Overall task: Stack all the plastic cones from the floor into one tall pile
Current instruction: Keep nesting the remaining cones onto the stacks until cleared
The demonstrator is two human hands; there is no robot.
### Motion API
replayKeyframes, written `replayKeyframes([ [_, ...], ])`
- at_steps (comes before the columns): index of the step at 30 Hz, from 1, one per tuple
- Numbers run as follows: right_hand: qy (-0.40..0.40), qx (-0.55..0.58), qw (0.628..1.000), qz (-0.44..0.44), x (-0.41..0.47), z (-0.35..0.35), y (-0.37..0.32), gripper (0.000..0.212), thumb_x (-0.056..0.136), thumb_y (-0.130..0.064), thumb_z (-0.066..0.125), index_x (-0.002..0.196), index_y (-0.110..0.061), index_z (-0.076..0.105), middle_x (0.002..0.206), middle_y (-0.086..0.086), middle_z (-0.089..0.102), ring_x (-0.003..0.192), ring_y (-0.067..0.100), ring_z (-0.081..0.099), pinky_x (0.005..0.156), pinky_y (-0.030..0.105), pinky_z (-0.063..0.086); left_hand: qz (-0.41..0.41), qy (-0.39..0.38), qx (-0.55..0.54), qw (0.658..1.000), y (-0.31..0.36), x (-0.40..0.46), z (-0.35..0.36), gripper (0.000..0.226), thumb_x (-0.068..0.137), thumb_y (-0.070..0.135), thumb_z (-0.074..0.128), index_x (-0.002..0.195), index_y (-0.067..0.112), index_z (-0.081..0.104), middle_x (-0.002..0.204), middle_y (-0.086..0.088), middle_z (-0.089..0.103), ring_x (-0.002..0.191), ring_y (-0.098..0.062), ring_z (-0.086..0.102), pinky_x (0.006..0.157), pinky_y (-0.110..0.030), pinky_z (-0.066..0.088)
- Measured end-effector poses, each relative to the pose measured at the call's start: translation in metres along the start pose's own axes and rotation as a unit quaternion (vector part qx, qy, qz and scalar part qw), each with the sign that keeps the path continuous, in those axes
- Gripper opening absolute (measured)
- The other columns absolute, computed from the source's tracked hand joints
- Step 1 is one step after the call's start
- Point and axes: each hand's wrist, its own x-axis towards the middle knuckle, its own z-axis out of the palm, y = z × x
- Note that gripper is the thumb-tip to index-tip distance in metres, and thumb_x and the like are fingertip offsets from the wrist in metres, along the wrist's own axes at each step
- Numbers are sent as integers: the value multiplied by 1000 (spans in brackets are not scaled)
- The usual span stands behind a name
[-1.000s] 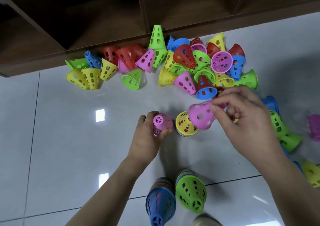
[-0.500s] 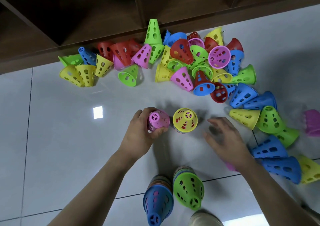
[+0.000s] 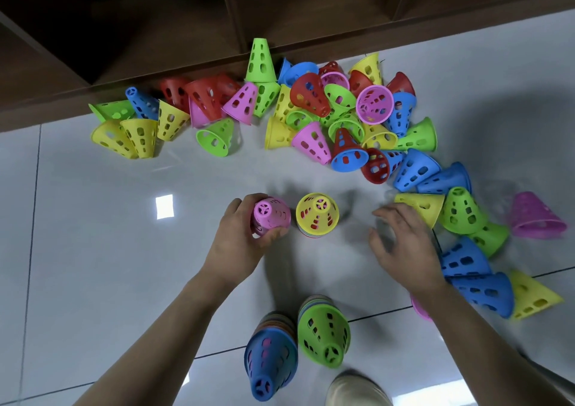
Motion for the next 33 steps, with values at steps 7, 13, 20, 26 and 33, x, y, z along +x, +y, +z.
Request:
replayKeyframes([
  [7,-55,-208,970,109,19,-10,21,50,79,-17,75,124,-3,61,124,19,57,114,39,52,99,54,40,-46,-66,-172,982,-1,7,-23,47,72,43,55,112,22,65,82,-17,58,72,-17,51,64,-23,41],
  [13,-73,-254,961,77,28,-12,38,48,66,10,73,112,2,66,102,20,63,96,41,58,91,53,46,-54,-61,-168,982,1,31,-26,38,85,34,44,103,13,70,73,2,58,69,-15,52,64,-19,42],
  [20,-105,-272,955,62,39,-6,48,43,57,17,66,97,2,70,91,20,63,85,41,60,81,50,50,-40,-31,-67,997,0,81,-10,24,95,30,50,101,16,69,85,-2,63,68,-8,55,69,-24,46],
  [26,-63,-109,990,57,45,-24,20,35,77,1,74,112,-2,69,104,16,67,95,37,64,87,48,54,195,-79,193,958,6,140,7,49,91,19,64,138,16,52,132,-11,47,114,-28,53,100,-42,47],
  [33,59,193,963,177,54,-60,-45,32,85,-17,78,111,-31,67,104,-16,64,96,-5,59,88,8,43,313,-94,426,843,20,153,26,83,79,10,66,153,25,33,161,-11,25,143,-35,26,116,-48,24],
])
